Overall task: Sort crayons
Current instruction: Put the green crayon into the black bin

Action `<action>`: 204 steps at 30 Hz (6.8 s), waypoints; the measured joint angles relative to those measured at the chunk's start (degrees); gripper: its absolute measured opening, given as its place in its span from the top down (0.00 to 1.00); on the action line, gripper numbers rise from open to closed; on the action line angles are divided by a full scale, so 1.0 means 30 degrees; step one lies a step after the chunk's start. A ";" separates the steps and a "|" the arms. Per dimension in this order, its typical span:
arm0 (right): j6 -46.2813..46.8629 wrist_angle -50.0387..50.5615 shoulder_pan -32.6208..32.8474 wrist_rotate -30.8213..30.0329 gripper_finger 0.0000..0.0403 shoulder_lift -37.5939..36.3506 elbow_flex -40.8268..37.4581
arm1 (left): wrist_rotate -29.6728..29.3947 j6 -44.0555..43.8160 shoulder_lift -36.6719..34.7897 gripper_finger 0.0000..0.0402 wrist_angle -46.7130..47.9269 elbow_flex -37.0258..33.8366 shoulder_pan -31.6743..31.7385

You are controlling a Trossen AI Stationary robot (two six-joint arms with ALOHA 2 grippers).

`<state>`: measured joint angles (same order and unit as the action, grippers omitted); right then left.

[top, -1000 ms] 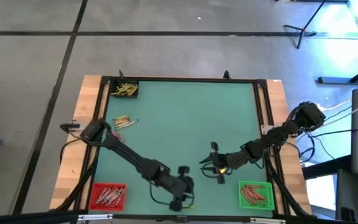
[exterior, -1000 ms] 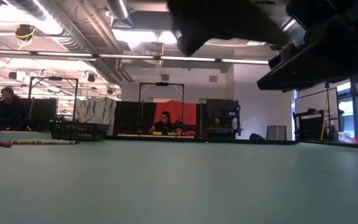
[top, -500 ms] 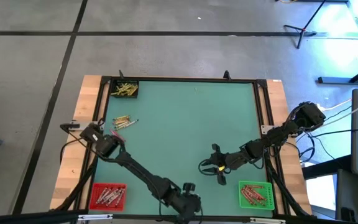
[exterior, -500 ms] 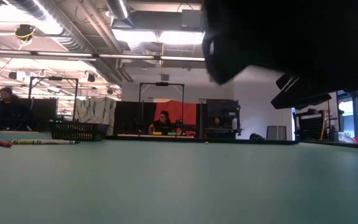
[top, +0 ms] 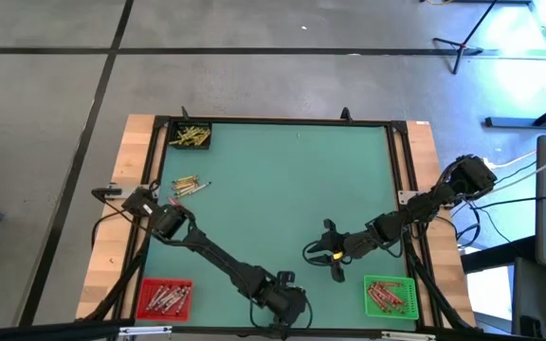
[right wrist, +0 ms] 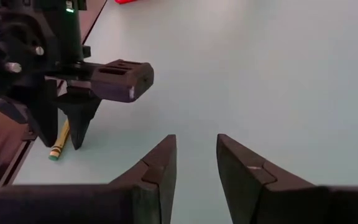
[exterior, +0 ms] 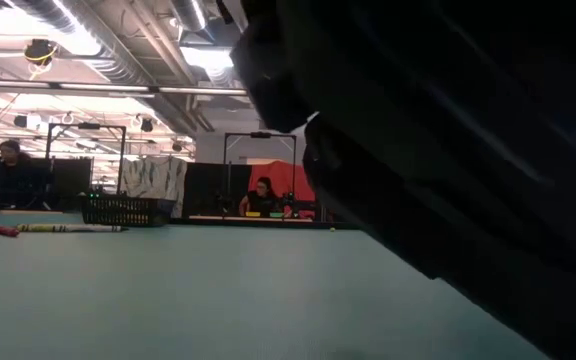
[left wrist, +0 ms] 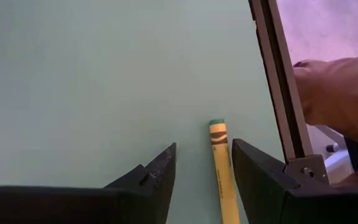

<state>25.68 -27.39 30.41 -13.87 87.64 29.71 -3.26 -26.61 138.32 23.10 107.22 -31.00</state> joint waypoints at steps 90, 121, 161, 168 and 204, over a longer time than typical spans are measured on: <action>-0.8896 0.0652 -0.7105 -0.2959 0.73 0.0000 0.0000 | -0.8601 0.7708 -2.0972 0.96 0.9710 -1.6827 1.8804; -0.9876 -0.0062 -0.9679 0.0367 0.73 0.0000 -0.0619 | -0.6514 1.3670 -2.1450 0.75 0.2769 -2.0039 2.6496; -0.9860 -0.0509 -0.9646 0.0634 0.73 0.0000 -0.0619 | -0.2057 0.9517 -1.7183 0.75 1.0884 -2.1580 2.3008; -0.9701 -0.0546 -0.9646 0.0648 0.73 0.0000 -0.0619 | -0.2677 0.9404 -1.6491 0.75 1.0875 -2.1580 2.3023; -0.9664 -0.0527 -0.9646 0.0663 0.73 0.0000 -0.0619 | -0.3099 0.9887 -1.6935 0.98 1.0214 -2.1531 2.2487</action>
<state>-3.31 -28.97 1.48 -11.88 87.64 27.86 -12.56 3.05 87.52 53.74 42.63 36.46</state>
